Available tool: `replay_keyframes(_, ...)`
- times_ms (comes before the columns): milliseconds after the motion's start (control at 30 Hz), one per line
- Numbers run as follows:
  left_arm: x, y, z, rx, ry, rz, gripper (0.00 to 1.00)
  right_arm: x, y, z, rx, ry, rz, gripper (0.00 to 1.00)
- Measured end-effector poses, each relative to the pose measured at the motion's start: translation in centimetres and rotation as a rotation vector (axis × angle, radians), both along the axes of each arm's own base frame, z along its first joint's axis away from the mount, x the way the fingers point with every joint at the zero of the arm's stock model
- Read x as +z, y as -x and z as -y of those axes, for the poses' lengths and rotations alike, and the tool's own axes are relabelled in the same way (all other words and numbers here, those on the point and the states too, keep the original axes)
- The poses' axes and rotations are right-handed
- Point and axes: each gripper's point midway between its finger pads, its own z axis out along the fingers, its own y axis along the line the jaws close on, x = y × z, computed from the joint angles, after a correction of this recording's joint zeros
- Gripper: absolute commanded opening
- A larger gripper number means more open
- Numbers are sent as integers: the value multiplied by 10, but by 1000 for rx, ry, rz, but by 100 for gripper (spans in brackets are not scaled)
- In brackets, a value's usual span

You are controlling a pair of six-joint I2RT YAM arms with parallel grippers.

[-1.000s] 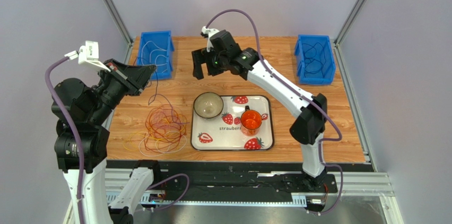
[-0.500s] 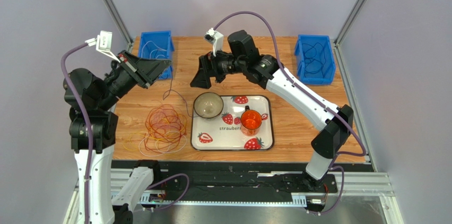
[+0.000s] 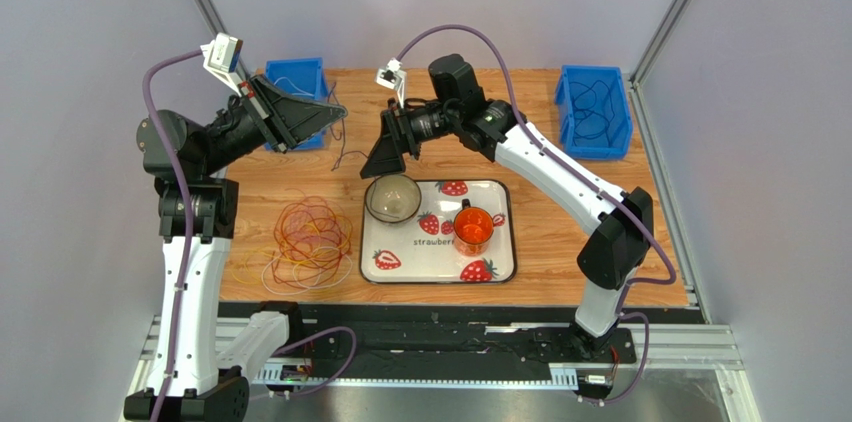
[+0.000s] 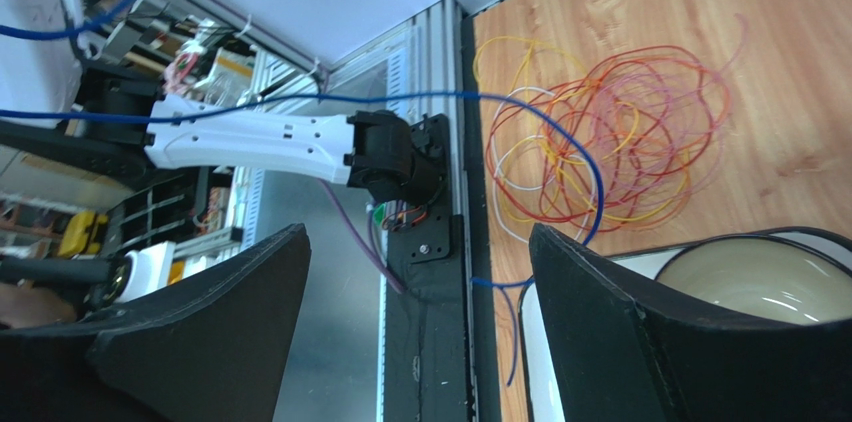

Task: Untangle the cables
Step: Pick up the cable from the cable.

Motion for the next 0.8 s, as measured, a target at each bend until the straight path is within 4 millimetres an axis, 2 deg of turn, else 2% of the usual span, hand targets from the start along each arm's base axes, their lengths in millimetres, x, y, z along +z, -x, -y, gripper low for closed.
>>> replay_keyframes(200, 10, 13, 5, -87, 10, 36, 0, -11, 4, -2, 82, -7, -47, 88)
replay_keyframes(500, 13, 22, 7, -138, 10, 44, 0, 11, -12, -9, 103, -81, 4, 87)
replay_keyframes(700, 14, 26, 8, -150, 12, 46, 0, 7, -21, -18, 124, -118, -44, 86)
replay_keyframes(800, 15, 27, 8, -153, 12, 51, 0, 2, -17, -22, 158, -131, -78, 83)
